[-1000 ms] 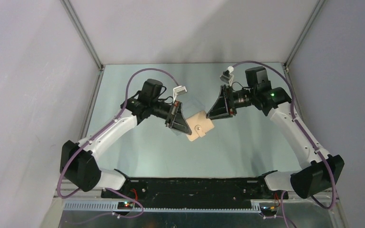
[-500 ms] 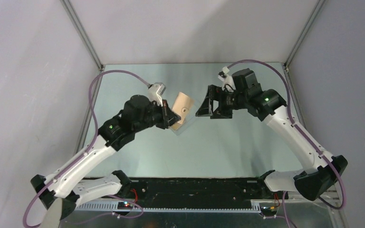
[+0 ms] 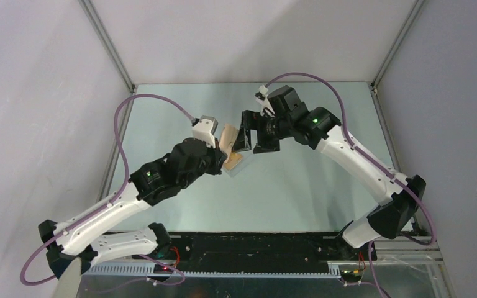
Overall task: Put the credit cards into the card holder
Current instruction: Open the card holder.
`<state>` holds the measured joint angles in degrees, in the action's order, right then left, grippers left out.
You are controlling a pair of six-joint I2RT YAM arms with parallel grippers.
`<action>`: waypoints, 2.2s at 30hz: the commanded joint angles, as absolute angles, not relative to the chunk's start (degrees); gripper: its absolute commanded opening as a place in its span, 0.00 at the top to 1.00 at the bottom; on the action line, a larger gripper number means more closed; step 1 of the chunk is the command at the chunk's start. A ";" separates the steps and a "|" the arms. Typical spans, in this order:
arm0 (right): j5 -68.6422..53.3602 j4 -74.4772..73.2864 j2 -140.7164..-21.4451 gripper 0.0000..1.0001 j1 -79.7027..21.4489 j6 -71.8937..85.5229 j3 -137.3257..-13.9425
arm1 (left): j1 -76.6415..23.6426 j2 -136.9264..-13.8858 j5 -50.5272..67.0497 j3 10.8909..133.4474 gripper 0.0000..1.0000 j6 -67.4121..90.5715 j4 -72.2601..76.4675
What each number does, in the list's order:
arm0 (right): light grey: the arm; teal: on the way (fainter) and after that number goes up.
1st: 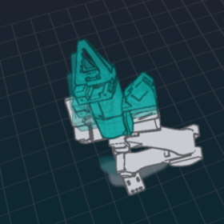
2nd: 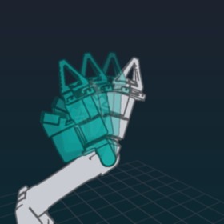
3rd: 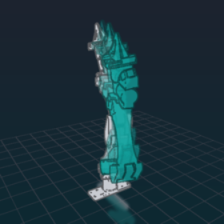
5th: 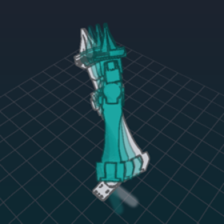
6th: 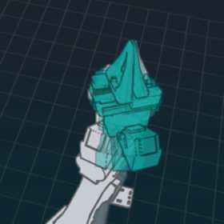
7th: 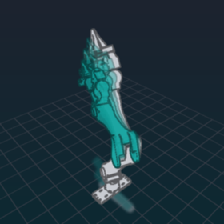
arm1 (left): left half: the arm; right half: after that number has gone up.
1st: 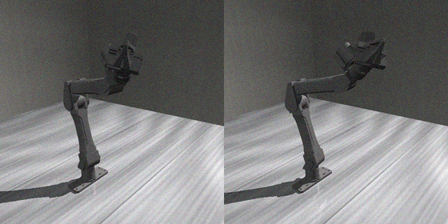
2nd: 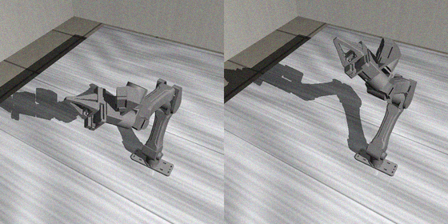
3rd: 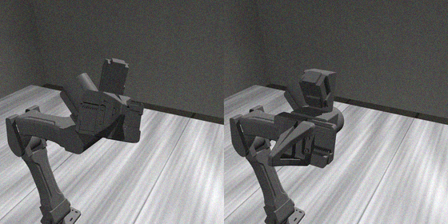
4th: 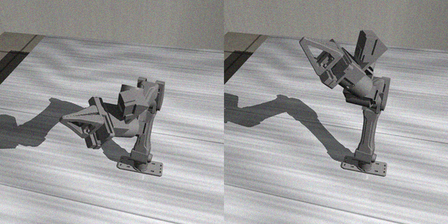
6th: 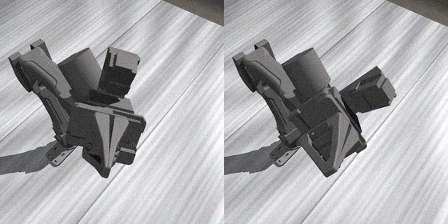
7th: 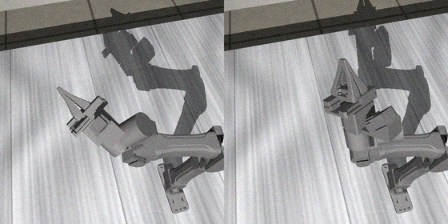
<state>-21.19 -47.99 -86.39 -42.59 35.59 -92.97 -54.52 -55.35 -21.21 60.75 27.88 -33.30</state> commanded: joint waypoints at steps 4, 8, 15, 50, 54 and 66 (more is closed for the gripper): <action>-18.36 -44.40 -89.85 0.12 -43.42 37.69 -96.47 | -55.62 -56.10 -22.76 63.37 1.00 24.86 -32.67; -17.62 -44.42 -92.04 0.13 -43.59 37.91 -98.57 | -55.86 -56.25 -22.00 63.08 1.00 24.75 -32.65; -14.42 -43.95 -94.54 0.28 -43.88 38.68 -99.21 | -56.51 -56.87 -21.15 62.62 1.00 24.74 -32.69; -32.57 -39.00 -69.27 0.25 -27.90 33.43 -71.40 | -49.78 -52.85 -5.09 54.35 1.00 40.01 -19.85; -35.92 -34.55 -70.58 0.21 -30.90 37.57 -71.37 | -49.75 -53.81 -4.01 54.16 1.00 40.36 -19.32; -27.48 -33.52 -81.91 0.37 -37.76 41.57 -77.86 | -49.79 -52.74 -3.61 52.60 1.00 40.17 -19.21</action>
